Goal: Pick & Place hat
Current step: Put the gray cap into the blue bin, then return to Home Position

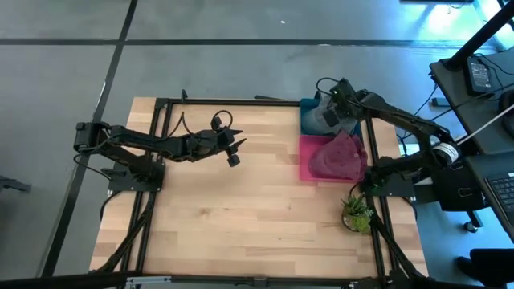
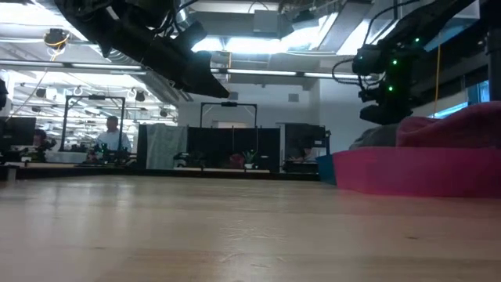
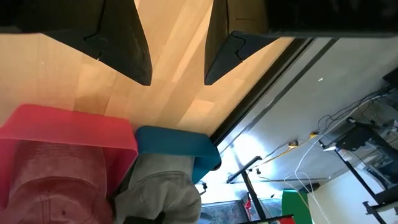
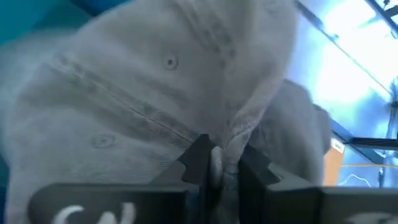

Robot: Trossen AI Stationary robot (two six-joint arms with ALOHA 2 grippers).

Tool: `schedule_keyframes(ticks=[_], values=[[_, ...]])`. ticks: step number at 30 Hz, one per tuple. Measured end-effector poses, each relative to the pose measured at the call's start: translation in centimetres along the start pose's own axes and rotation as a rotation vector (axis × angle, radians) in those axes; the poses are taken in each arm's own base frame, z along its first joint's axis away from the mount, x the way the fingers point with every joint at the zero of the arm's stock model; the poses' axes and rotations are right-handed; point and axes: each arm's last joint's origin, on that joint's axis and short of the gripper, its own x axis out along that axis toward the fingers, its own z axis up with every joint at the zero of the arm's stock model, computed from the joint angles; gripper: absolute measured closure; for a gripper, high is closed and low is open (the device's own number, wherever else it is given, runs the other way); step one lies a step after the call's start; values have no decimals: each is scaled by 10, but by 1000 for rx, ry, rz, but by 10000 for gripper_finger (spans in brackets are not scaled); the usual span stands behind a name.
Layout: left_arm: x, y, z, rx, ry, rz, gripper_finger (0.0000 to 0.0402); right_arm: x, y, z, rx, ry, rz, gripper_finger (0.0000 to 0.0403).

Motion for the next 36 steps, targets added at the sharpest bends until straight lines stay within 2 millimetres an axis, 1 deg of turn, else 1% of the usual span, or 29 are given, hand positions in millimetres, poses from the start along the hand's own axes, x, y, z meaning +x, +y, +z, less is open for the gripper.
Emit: schedule_keyframes(ticks=[5,7,10,14,17,21,22,24,26,28,31,33,36], values=[[0,0,0,0,0,0,256,9,4,-1,-30,53,-9,311],[0,0,0,0,0,0,256,8,4,-2,-27,61,-7,285],[0,0,0,0,0,0,256,3,2,2,6,65,6,231],[0,0,0,0,-1,0,256,-9,-4,13,50,54,-2,154],[0,0,0,6,4,3,259,-21,-10,21,61,49,-1,113],[-1,4,-4,26,49,57,260,-41,-10,30,77,13,20,86],[-3,8,-5,8,52,81,260,-47,-6,30,67,-7,51,84],[-8,17,-9,-50,43,118,261,-61,8,27,34,-77,144,81],[-17,25,-18,-102,26,117,260,-75,27,18,-13,-169,255,80],[-26,30,-25,-156,-33,72,261,-87,50,3,-75,-283,378,80],[-42,37,-35,-212,-112,14,260,-100,82,-28,-182,-491,598,80],[-54,41,-43,-246,-132,20,261,-104,97,-51,-224,-625,758,80],[-69,47,-52,-272,-172,44,260,-99,107,-83,-249,-763,967,80]])
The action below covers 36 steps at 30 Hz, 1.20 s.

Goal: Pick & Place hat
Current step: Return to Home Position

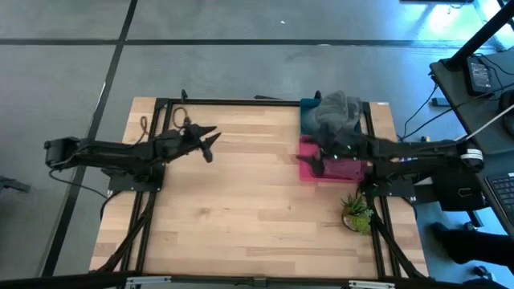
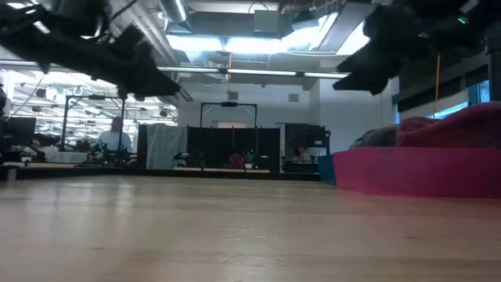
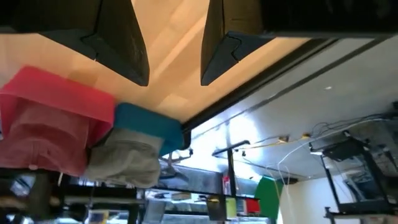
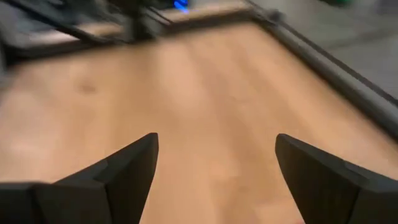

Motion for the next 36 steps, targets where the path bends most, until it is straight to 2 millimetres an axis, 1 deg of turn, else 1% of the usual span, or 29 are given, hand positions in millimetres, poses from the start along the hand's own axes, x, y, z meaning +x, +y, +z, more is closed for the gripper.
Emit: schedule_keyframes(ticks=[3,6,10,14,21,28,36], values=[[-12,6,-5,-42,-29,1,261,-7,6,-27,29,-67,123,80],[-21,10,-11,-75,-38,-5,260,-13,5,-49,62,-110,148,80],[-29,14,-14,-83,-1,14,260,-21,2,-68,80,-175,160,80],[-35,16,-11,-87,-15,21,260,-29,0,-80,91,-214,169,80],[-48,23,-11,-84,-14,80,260,-38,-3,-97,94,-266,178,80],[-66,31,-9,-106,-65,97,261,-44,-3,-96,84,-279,205,80],[-82,39,-13,-130,-80,104,260,-50,-4,-100,86,-269,202,80]])
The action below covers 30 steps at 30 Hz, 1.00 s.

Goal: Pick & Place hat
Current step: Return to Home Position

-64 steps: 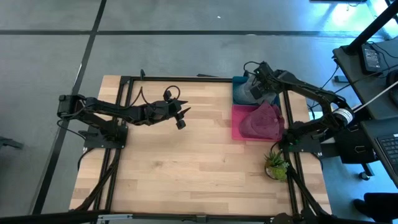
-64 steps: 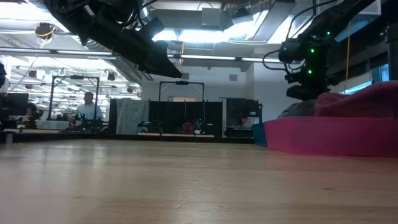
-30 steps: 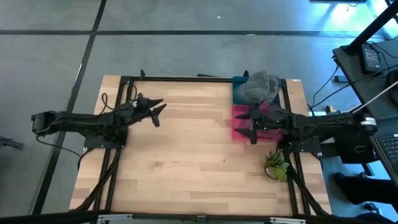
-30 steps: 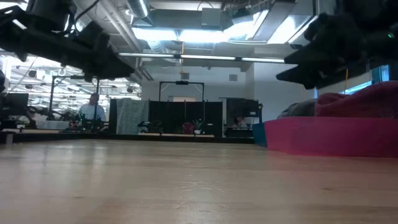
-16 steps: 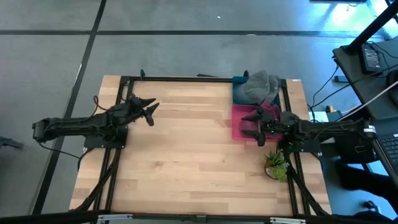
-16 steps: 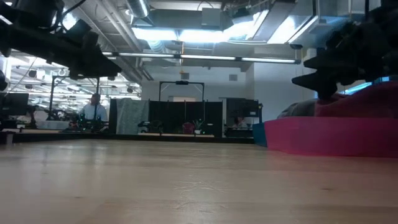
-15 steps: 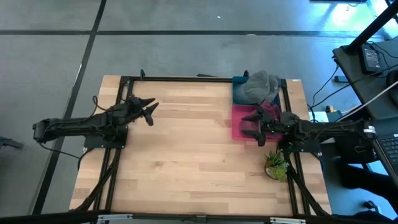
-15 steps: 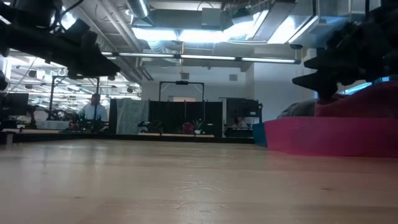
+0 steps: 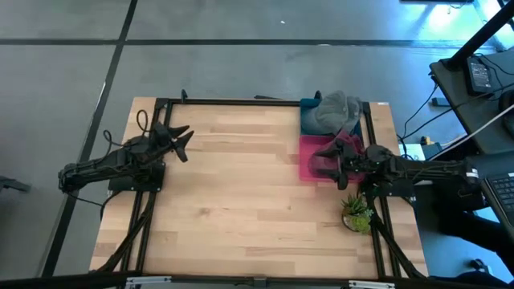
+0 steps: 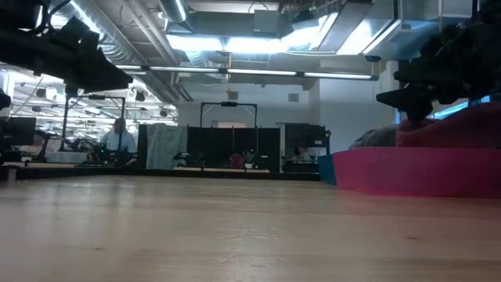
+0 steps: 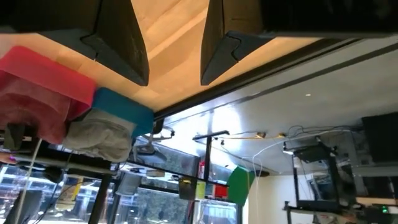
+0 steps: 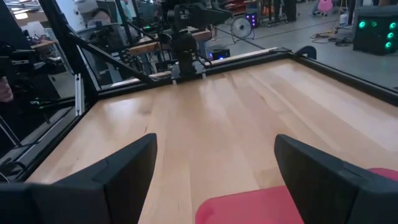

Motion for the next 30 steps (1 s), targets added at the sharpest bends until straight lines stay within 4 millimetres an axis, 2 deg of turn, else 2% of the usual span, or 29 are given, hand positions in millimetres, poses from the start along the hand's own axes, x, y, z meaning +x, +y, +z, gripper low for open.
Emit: schedule_keyframes(ticks=[6,11,15,30], values=[[0,2,-4,5,26,60,261,-6,0,0,0,-8,-1,80],[5,2,-15,-19,15,56,261,-13,1,2,-13,-52,1,80],[5,1,-14,-12,-17,38,260,-17,2,7,-35,-110,13,80],[6,-1,-15,-3,5,-32,260,-16,1,6,-88,-103,-29,80]])
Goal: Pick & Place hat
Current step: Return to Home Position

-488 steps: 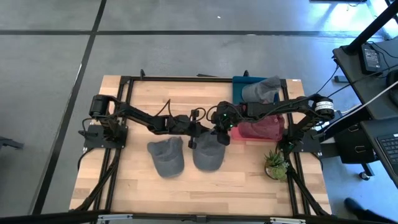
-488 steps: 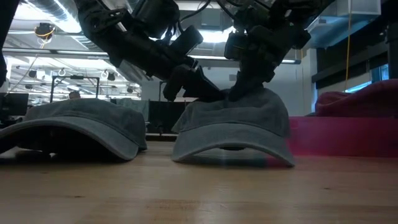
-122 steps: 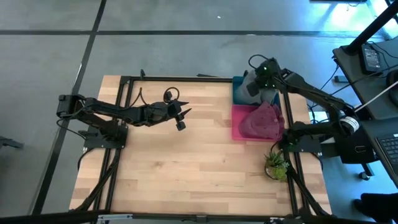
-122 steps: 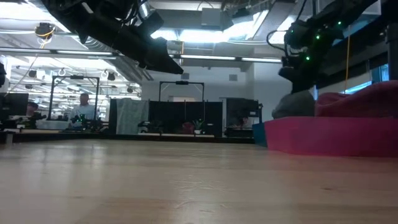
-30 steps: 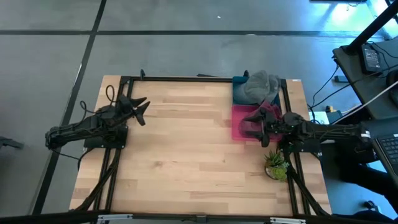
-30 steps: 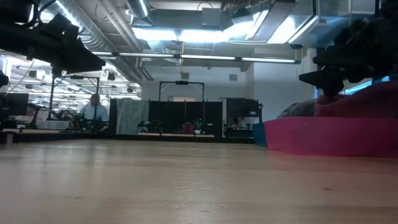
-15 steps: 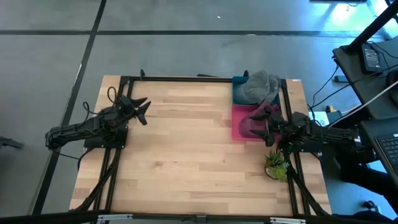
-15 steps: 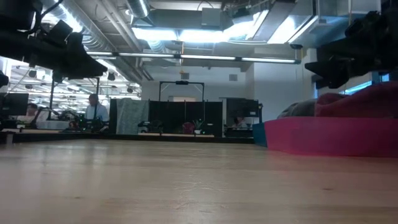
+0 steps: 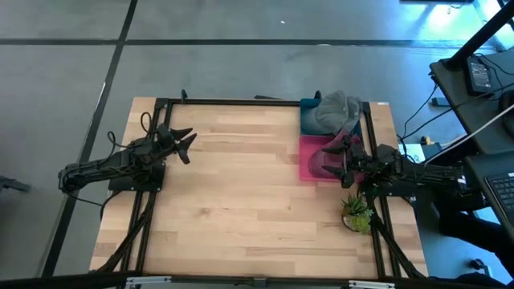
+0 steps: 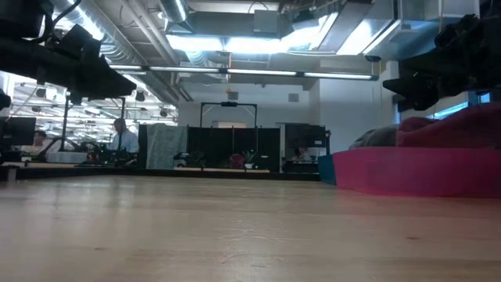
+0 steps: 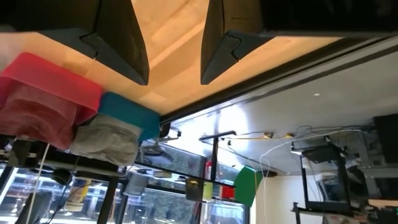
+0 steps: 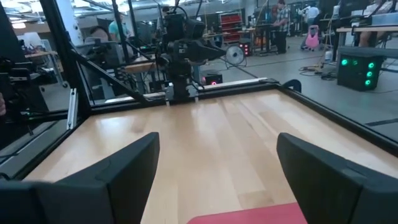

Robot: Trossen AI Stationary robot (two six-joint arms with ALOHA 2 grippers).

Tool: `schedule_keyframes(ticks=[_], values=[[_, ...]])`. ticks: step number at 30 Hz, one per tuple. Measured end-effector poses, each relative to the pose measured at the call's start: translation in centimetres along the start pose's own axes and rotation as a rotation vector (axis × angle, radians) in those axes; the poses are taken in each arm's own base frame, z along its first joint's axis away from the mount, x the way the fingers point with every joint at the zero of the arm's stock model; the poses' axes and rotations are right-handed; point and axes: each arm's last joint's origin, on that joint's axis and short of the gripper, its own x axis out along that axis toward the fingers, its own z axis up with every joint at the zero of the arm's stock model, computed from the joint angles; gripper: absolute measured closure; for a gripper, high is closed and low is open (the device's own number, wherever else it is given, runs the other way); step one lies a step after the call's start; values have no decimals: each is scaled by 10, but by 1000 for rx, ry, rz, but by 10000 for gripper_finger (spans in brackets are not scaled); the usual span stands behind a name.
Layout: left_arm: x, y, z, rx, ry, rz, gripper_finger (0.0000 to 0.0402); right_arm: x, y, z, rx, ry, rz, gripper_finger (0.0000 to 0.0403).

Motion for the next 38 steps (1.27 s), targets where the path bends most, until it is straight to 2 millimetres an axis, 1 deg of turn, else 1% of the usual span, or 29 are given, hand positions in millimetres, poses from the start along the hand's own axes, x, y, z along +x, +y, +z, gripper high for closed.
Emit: schedule_keyframes(ticks=[5,38], values=[[0,0,0,21,-1,3,260,0,0,0,11,0,0,80],[0,0,0,23,0,5,260,0,0,0,-17,1,-1,80]])
